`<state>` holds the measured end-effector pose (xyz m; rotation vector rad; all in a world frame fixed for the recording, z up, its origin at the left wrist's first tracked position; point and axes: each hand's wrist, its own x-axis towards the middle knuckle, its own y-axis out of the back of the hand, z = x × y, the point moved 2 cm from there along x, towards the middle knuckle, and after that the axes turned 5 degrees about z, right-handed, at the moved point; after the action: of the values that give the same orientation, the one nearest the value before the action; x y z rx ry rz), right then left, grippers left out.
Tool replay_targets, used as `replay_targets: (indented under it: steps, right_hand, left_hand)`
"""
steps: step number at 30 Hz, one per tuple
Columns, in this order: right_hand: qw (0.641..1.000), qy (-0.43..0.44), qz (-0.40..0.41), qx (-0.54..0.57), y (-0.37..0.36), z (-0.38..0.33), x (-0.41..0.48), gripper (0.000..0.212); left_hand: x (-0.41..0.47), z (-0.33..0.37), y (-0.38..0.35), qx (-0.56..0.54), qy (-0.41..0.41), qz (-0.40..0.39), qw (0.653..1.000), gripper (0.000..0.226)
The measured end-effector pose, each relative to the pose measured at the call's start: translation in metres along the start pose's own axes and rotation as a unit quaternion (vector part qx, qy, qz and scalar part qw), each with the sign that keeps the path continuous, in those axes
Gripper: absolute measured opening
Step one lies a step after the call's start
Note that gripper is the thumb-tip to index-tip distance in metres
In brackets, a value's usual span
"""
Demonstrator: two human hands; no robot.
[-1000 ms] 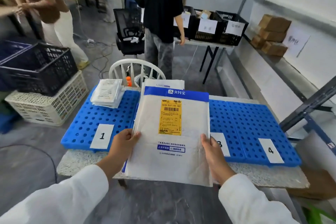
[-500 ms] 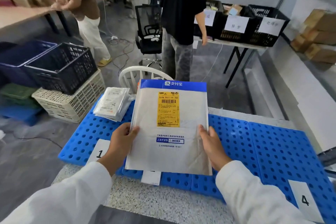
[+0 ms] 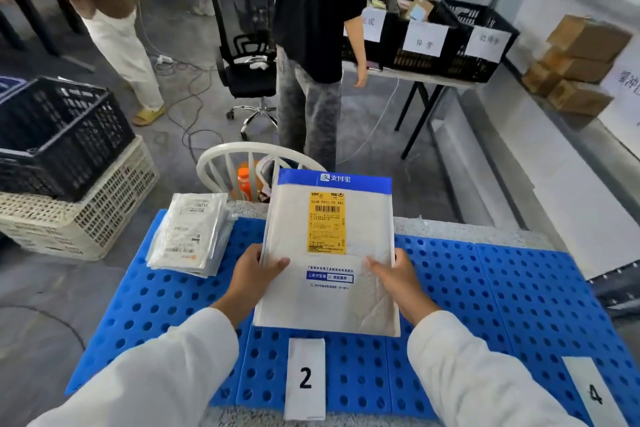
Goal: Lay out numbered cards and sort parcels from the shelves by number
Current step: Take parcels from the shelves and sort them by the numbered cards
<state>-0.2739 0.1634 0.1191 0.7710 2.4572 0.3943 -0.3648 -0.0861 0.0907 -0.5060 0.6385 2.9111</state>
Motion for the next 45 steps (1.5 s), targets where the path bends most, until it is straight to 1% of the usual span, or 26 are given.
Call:
replay_targets:
  steps: [6,10,13,16,20,23,26,27,28,29,30,31,33,34,35,37,39,42,45]
  right_hand:
    - [0.998,-0.038,0.019,-0.047,-0.016,0.006,0.024,0.042]
    - [0.995,-0.054,0.062,-0.063,-0.03,0.015,0.032,0.04]
    - [0.994,-0.056,0.069,-0.067,-0.035,0.014,0.036,0.038]
    - [0.993,-0.054,0.077,-0.067,-0.031,0.014,0.036,0.042]
    - [0.993,-0.02,0.056,-0.102,-0.019,0.005,0.037,0.059]
    - [0.993,-0.006,0.034,-0.113,-0.005,-0.012,0.033,0.072]
    - [0.993,0.047,0.031,-0.101,0.012,-0.033,0.019,0.069]
    - [0.991,0.072,0.028,-0.113,0.02,-0.039,0.01,0.066]
    - [0.986,0.097,0.024,-0.135,0.028,-0.044,0.001,0.062]
    - [0.979,0.12,0.02,-0.161,0.038,-0.048,-0.009,0.059]
    - [0.97,0.145,0.016,-0.192,0.049,-0.053,-0.021,0.057]
    - [0.96,0.168,0.013,-0.224,0.059,-0.057,-0.03,0.056]
    - [0.937,0.203,0.021,-0.282,0.089,-0.061,-0.055,0.054]
    - [0.927,0.211,0.027,-0.308,0.106,-0.061,-0.069,0.054]
    - [0.919,0.213,0.03,-0.331,0.124,-0.062,-0.082,0.054]
    - [0.907,0.201,0.034,-0.369,0.161,-0.063,-0.109,0.057]
    - [0.894,0.186,0.053,-0.405,0.2,-0.061,-0.14,0.06]
    - [0.881,0.158,0.085,-0.437,0.26,-0.057,-0.187,0.066]
    - [0.89,0.11,0.144,-0.418,0.322,-0.045,-0.244,0.076]
  left_hand:
    - [0.037,-0.016,-0.014,-0.001,0.027,-0.05,0.998,0.038]
    - [0.05,-0.029,-0.019,-0.01,0.045,-0.065,0.997,0.042]
    - [0.057,-0.032,-0.019,-0.004,0.044,-0.072,0.996,0.041]
    - [0.059,-0.028,-0.019,0.012,0.024,-0.11,0.994,0.036]
    - [0.061,-0.022,-0.01,0.055,-0.006,-0.163,0.985,0.02]
    - [0.06,-0.012,0.002,0.094,-0.026,-0.141,0.985,0.008]
    - [0.054,0.015,0.011,0.162,-0.049,-0.093,0.981,0.022]
    - [0.049,0.029,0.013,0.18,-0.059,-0.085,0.978,0.019]
    - [0.046,0.042,0.013,0.197,-0.073,-0.088,0.974,0.01]
    - [0.04,0.056,0.011,0.206,-0.099,-0.085,0.97,0.013]
    - [0.034,0.07,0.008,0.218,-0.126,-0.082,0.964,0.028]
    - [0.025,0.085,0.005,0.228,-0.155,-0.086,0.957,0.037]
    - [-0.002,0.118,-0.011,0.245,-0.221,-0.108,0.938,0.04]
    - [-0.019,0.136,-0.021,0.268,-0.262,-0.119,0.919,0.038]
    - [-0.036,0.153,-0.033,0.302,-0.31,-0.126,0.893,0.037]
    - [-0.073,0.187,-0.054,0.362,-0.407,-0.138,0.827,0.037]
    - [-0.116,0.216,-0.076,0.374,-0.481,-0.17,0.774,0.041]
    - [-0.177,0.255,-0.107,0.388,-0.55,-0.201,0.712,0.049]
    - [-0.247,0.29,-0.137,0.379,-0.602,-0.226,0.666,0.053]
